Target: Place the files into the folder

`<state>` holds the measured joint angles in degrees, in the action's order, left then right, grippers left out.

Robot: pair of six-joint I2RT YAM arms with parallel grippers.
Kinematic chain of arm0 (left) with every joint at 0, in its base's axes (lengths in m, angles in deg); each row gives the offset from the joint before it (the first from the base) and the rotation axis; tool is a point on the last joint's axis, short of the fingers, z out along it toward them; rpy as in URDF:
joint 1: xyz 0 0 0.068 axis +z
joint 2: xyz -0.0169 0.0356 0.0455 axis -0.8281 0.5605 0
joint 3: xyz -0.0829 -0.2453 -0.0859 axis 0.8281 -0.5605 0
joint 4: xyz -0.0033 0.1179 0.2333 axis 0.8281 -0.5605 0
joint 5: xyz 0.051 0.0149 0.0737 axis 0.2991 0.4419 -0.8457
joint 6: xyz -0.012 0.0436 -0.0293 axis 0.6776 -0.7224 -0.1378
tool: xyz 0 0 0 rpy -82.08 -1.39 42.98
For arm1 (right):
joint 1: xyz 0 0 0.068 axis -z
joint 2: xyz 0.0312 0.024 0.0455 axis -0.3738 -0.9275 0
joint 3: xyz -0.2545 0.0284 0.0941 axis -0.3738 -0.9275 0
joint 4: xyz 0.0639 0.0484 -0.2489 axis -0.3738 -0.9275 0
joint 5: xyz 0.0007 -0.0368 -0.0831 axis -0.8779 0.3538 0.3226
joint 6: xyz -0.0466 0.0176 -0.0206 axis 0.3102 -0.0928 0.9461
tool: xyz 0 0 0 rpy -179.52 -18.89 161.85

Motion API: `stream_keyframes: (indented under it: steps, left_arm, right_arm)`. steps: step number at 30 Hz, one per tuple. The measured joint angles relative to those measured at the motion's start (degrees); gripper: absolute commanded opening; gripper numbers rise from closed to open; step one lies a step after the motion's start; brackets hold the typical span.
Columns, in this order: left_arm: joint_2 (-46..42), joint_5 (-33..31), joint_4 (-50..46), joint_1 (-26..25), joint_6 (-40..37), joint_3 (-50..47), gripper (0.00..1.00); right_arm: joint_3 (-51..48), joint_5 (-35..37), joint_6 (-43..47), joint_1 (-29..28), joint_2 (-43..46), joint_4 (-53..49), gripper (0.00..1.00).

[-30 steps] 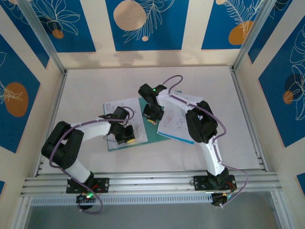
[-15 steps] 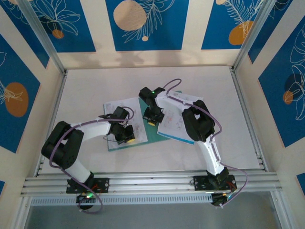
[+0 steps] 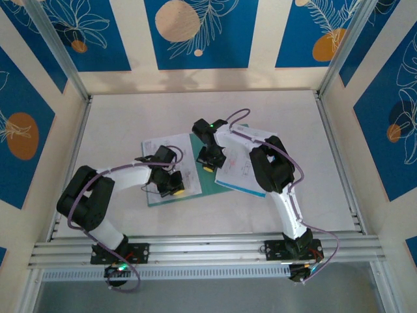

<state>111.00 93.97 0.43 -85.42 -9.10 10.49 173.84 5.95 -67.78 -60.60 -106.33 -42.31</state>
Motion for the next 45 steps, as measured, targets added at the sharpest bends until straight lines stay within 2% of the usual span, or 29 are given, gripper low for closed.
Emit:
stream_keyframes:
  steps: [21, 32, 34, 37, 41, 42, 45]
  left_arm:
    - [0.0, 0.2, -0.2, 0.2, 0.0, 0.0, 0.00]
    - [0.0, 0.2, -0.3, 0.6, -0.1, 0.0, 0.00]
    - [0.0, 0.2, -0.5, 0.7, -0.3, 0.0, 0.00]
    - [0.0, 0.2, -0.6, 0.8, -0.3, 0.0, 0.00]
    - [0.0, 0.2, -0.6, 0.8, -0.4, 0.0, 0.00]
    - [0.0, 0.2, -0.6, 0.8, -0.4, 0.0, 0.00]
    - [0.0, 0.2, -0.6, 0.8, -0.4, 0.0, 0.00]
  right_arm:
    - [2.7, -1.9, 0.0, 1.1, -1.7, -2.9, 0.04]
    - [3.2, -1.9, 1.6, 1.1, 2.4, -1.8, 0.08]
    - [3.3, -1.7, 1.9, 1.1, 4.0, -0.9, 0.13]
    - [3.4, -1.7, 2.2, 1.2, 6.3, -0.5, 0.27]
    - [0.7, -2.5, 1.7, 1.4, 9.2, 2.1, 0.55]
    - [-0.9, -3.2, 1.6, 1.6, 10.0, 3.0, 0.59]
    - [-5.3, -5.5, 0.2, 2.0, 11.2, 5.6, 0.63]
